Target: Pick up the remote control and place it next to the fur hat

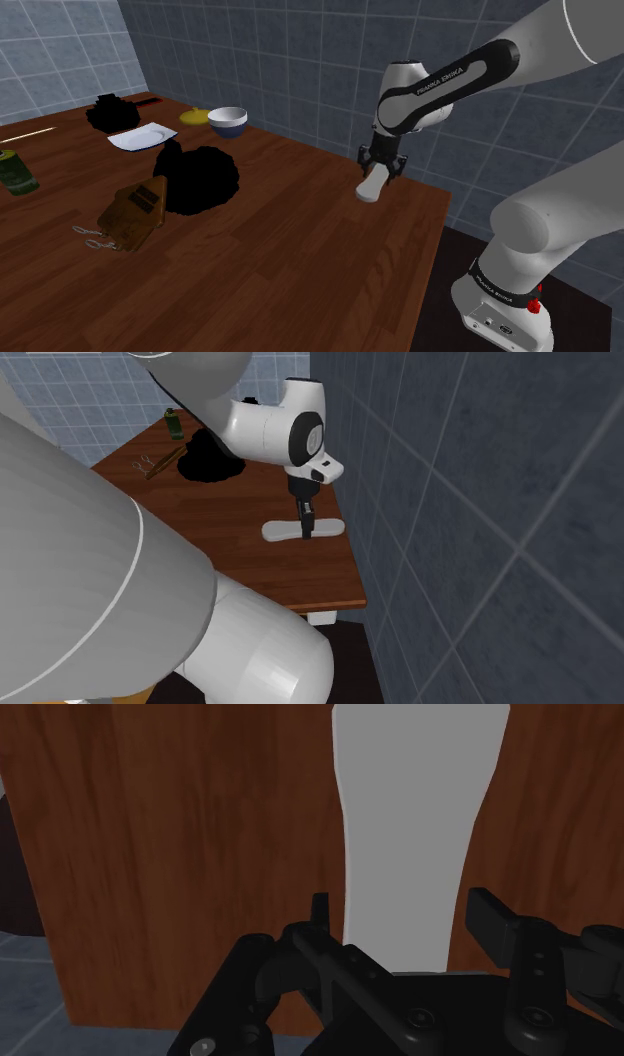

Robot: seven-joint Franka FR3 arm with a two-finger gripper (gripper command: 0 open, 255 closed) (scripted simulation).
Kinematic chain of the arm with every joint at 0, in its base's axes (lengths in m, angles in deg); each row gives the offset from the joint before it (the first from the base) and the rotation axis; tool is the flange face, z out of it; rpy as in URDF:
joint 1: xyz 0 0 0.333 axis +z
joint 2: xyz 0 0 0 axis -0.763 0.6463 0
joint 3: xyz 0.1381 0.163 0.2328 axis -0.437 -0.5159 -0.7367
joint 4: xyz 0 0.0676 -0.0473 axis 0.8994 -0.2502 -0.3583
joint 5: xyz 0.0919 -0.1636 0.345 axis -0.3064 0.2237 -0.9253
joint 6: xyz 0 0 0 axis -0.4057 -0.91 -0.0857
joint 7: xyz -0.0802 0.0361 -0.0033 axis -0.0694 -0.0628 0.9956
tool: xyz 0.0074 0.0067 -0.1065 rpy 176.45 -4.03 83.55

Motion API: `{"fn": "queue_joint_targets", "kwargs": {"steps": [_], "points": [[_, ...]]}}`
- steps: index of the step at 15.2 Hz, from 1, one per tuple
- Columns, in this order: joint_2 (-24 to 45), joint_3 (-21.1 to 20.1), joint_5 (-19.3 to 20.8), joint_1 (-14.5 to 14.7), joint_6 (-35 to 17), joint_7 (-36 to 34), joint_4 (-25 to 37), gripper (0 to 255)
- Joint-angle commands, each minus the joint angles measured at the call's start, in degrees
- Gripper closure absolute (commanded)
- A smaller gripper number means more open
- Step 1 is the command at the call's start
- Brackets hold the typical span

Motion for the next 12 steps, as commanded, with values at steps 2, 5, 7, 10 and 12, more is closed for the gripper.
{"fn": "queue_joint_targets", "kwargs": {"steps": [2,5,7,10,12], "points": [[-1.76,0.47,0.04,0.06,2.86,0.16,1.09,255],[-3.29,0.88,0.14,0.09,5.70,0.20,2.42,255],[-4.20,1.14,0.23,0.10,7.56,0.22,3.37,255],[-5.42,1.53,0.40,0.09,10.29,0.22,4.88,255],[-6.14,1.78,0.52,0.07,12.07,0.22,5.95,255]]}}
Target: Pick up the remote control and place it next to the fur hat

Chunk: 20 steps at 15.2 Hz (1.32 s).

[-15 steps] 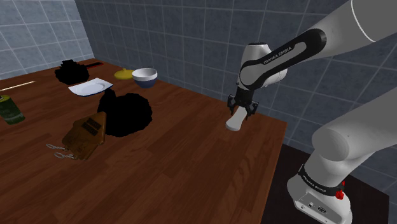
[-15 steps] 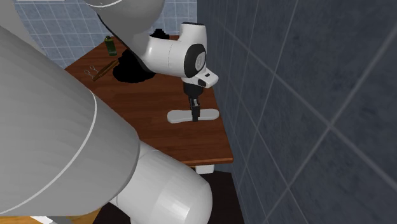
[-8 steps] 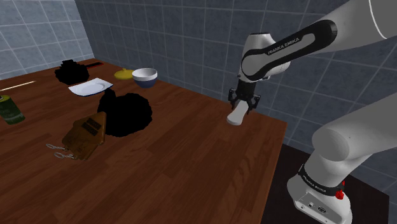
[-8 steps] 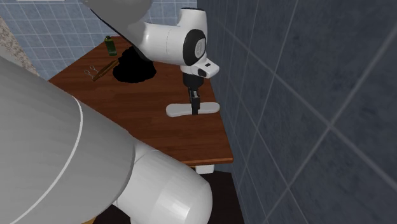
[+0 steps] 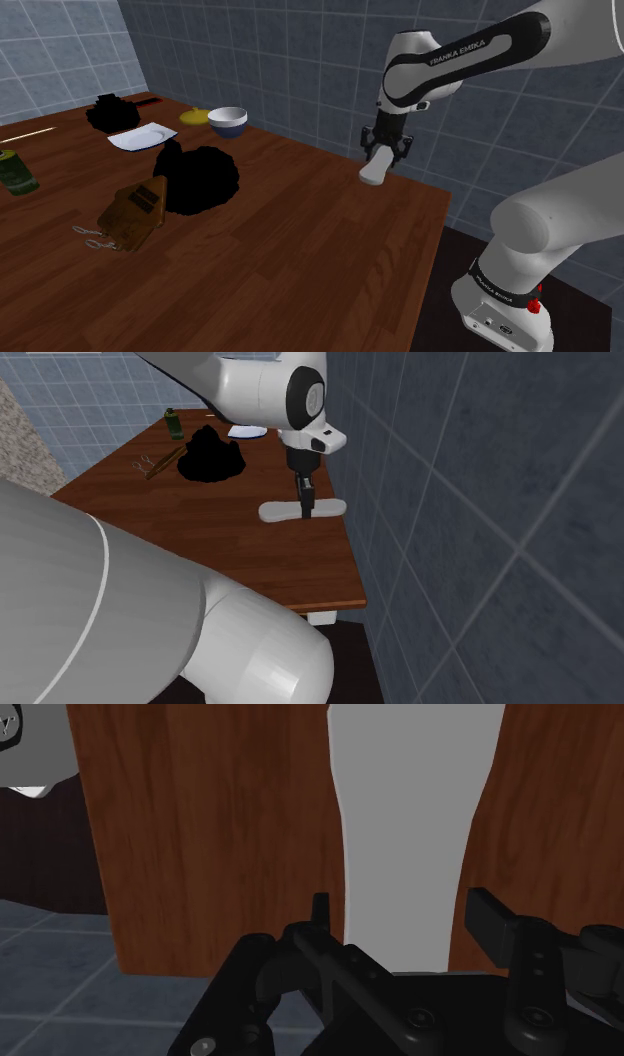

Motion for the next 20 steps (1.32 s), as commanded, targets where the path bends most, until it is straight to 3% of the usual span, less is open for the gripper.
{"fn": "queue_joint_targets", "kwargs": {"steps": [1,20], "points": [[-0.71,0.25,0.13,-0.02,1.79,0.00,1.07,255],[-3.81,2.25,1.48,-0.51,17.35,-0.34,13.54,255]]}}
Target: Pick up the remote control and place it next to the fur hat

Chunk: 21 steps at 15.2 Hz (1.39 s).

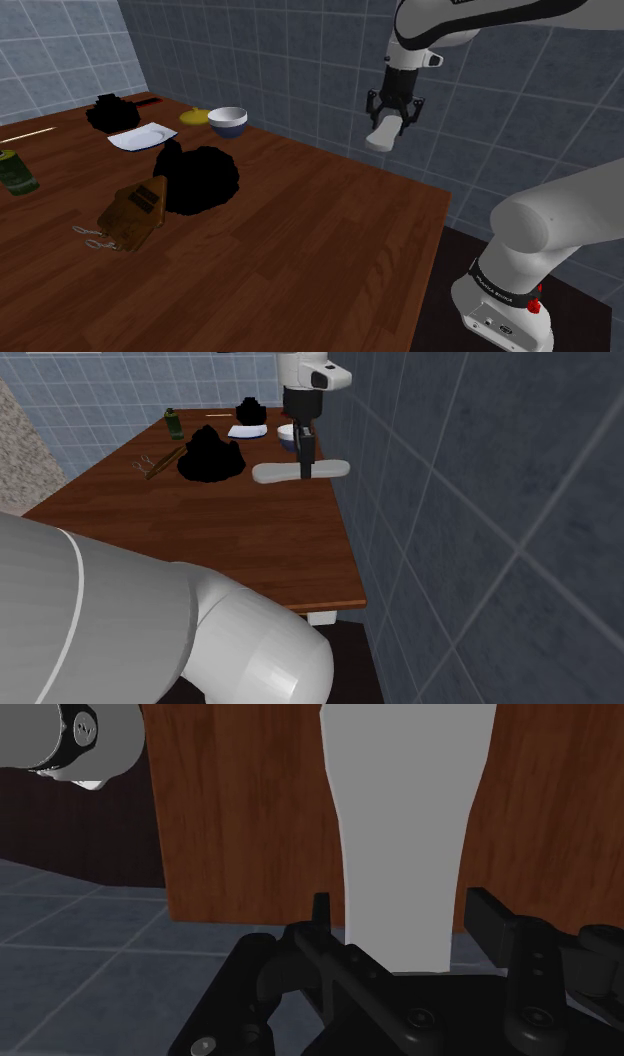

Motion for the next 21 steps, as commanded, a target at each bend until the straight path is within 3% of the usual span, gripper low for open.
{"fn": "queue_joint_targets", "kwargs": {"steps": [1,8,21], "points": [[-0.10,0.16,0.12,-0.04,1.54,-0.08,1.44,255],[0.16,0.67,0.59,-0.28,6.62,-0.29,6.77,255],[4.57,-14.72,-5.29,4.72,6.21,-19.00,13.31,255]]}}
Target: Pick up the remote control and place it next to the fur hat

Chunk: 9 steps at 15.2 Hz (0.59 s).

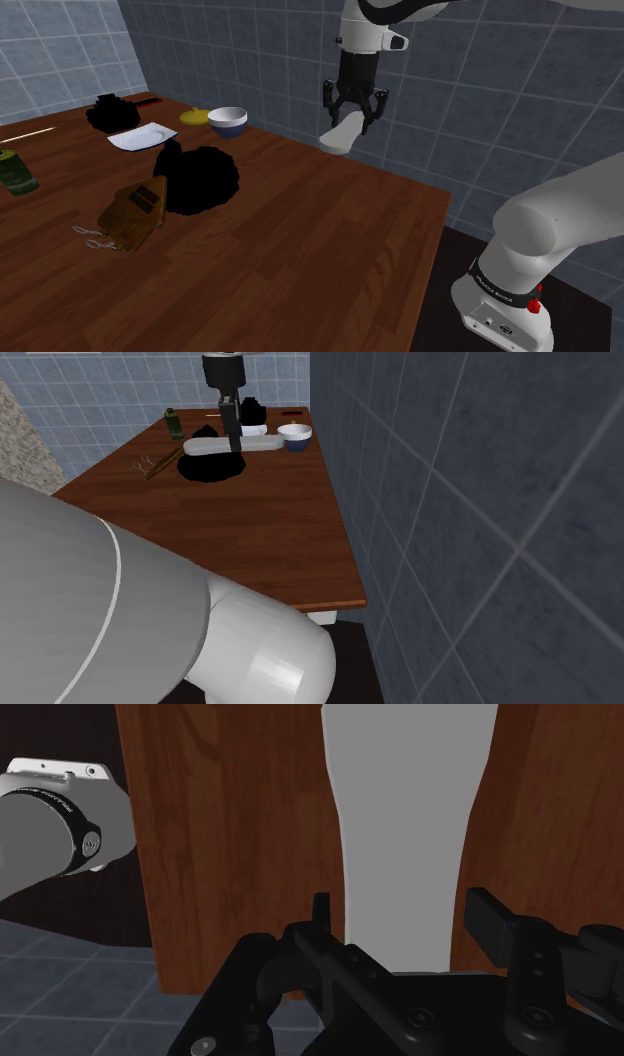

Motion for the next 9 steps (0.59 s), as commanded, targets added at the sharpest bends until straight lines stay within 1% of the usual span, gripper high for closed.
{"fn": "queue_joint_targets", "kwargs": {"steps": [1,5,9], "points": [[1.41,-2.69,-0.50,0.53,0.03,-3.37,1.94,255],[5.41,-8.18,-0.45,0.95,-0.51,-9.77,6.26,255],[10.80,-14.27,1.17,0.87,-1.07,-16.81,11.57,255]]}}
